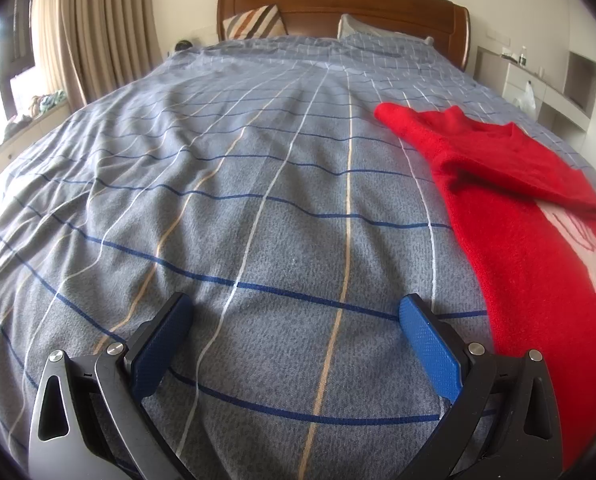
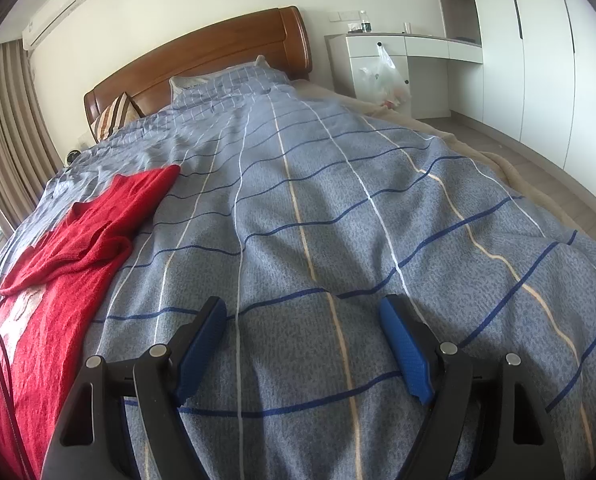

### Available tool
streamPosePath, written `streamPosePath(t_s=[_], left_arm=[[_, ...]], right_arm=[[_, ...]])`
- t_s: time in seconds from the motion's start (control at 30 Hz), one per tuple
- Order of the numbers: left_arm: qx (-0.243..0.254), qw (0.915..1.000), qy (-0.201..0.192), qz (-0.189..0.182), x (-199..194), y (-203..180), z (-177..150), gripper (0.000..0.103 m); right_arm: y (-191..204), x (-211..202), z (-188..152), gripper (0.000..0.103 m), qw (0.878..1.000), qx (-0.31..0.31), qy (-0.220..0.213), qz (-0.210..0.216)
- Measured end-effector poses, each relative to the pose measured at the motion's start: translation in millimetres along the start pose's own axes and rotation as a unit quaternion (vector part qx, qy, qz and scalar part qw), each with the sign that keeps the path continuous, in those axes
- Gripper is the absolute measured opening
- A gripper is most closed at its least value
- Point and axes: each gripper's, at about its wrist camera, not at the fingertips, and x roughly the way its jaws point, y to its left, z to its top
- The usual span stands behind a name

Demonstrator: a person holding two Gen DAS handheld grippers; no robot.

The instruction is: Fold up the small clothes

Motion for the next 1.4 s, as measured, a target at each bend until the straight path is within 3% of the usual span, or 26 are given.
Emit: streamPosePath(t_s=[0.87,1.0,1.17,1.4], left_arm=[[0.001,1.0,-0.005,0.0,0,0,1,0.103],[0.0,0.9999,-0.01,-0.001,-3,1,0,0.103],[0.002,0.9999,-0.015,0.004,-4,-1,-3,0.103],[0.001,0.9996,-0.028,0.006,-5,-1,-7,0.103]], right_arm=[[9,6,2,0.083,1.0,-0.019,0.017,-0.017],[23,6,17,0.083,0.996,-0.035,0.058,-0.059],[66,-41,39,0.083,0.989,-0.067,0.033,-0.126],[117,-90,39,0.083,0.971,-0.172,0.0,-0.169]])
